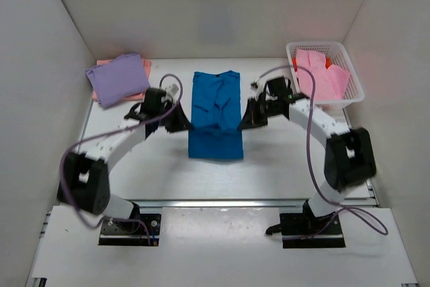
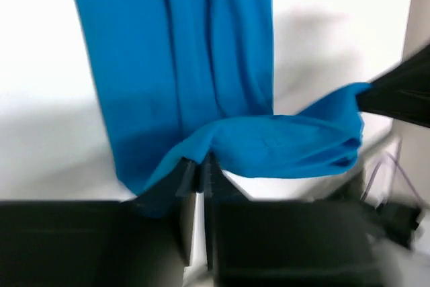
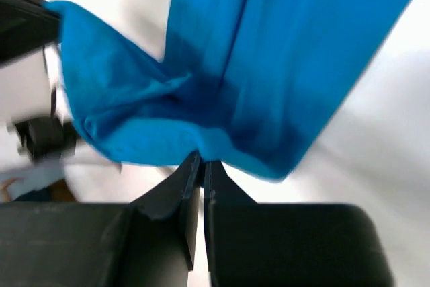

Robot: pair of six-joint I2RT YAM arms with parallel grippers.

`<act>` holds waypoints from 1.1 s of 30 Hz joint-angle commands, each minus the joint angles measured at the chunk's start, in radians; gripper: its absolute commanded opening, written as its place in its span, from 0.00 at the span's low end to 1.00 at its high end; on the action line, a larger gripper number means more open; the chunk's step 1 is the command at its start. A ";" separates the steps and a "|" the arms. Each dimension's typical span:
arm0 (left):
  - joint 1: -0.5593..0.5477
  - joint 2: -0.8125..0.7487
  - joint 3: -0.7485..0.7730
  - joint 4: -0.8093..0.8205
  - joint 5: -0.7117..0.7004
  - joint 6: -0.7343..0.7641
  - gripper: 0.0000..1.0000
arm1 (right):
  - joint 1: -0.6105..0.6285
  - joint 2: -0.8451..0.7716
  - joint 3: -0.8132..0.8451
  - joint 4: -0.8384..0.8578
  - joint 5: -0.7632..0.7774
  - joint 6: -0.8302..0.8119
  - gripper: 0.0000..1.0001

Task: Fold and stack the t-shirts
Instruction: Fold the folded rectangular tshirt in 1/3 of the way, then grab one side of the 2/3 rectangular tshirt with both arms

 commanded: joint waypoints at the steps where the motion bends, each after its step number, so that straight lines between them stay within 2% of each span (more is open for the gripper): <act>1: 0.067 0.212 0.164 0.073 -0.020 0.070 0.24 | -0.091 0.235 0.246 -0.071 0.022 -0.129 0.00; 2: 0.088 0.296 0.238 0.080 -0.039 0.060 0.46 | -0.099 0.285 0.350 -0.088 0.042 -0.138 0.11; 3: 0.099 0.367 0.267 0.085 -0.036 0.069 0.48 | -0.122 0.349 0.441 -0.103 0.049 -0.138 0.22; 5: 0.131 0.445 0.364 0.085 -0.013 0.041 0.53 | -0.131 0.427 0.532 -0.152 0.101 -0.156 0.32; 7: 0.150 0.470 0.381 0.102 0.006 0.038 0.60 | -0.133 0.455 0.580 -0.175 0.138 -0.170 0.36; 10: 0.160 0.437 0.309 0.140 0.001 0.047 0.59 | -0.142 0.396 0.486 -0.128 0.172 -0.163 0.38; 17: 0.115 0.236 0.006 0.195 -0.013 0.037 0.62 | -0.099 0.152 0.047 0.088 0.131 -0.057 0.39; 22: 0.041 0.153 -0.254 0.327 -0.095 -0.158 0.62 | -0.067 0.084 -0.202 0.304 0.089 0.118 0.41; 25: 0.007 0.166 -0.306 0.399 -0.095 -0.248 0.60 | -0.020 0.063 -0.267 0.429 0.147 0.239 0.43; 28: -0.054 0.202 -0.295 0.428 -0.129 -0.316 0.60 | 0.027 0.073 -0.293 0.487 0.210 0.331 0.46; 30: -0.070 0.225 -0.309 0.491 -0.140 -0.367 0.57 | 0.046 0.093 -0.296 0.536 0.214 0.359 0.43; 31: -0.071 0.238 -0.306 0.505 -0.142 -0.393 0.52 | 0.048 0.101 -0.296 0.555 0.232 0.370 0.35; 32: -0.074 0.251 -0.305 0.530 -0.145 -0.407 0.37 | 0.062 0.110 -0.296 0.561 0.232 0.373 0.10; 33: -0.074 0.255 -0.308 0.528 -0.139 -0.402 0.28 | 0.057 0.116 -0.299 0.564 0.253 0.368 0.01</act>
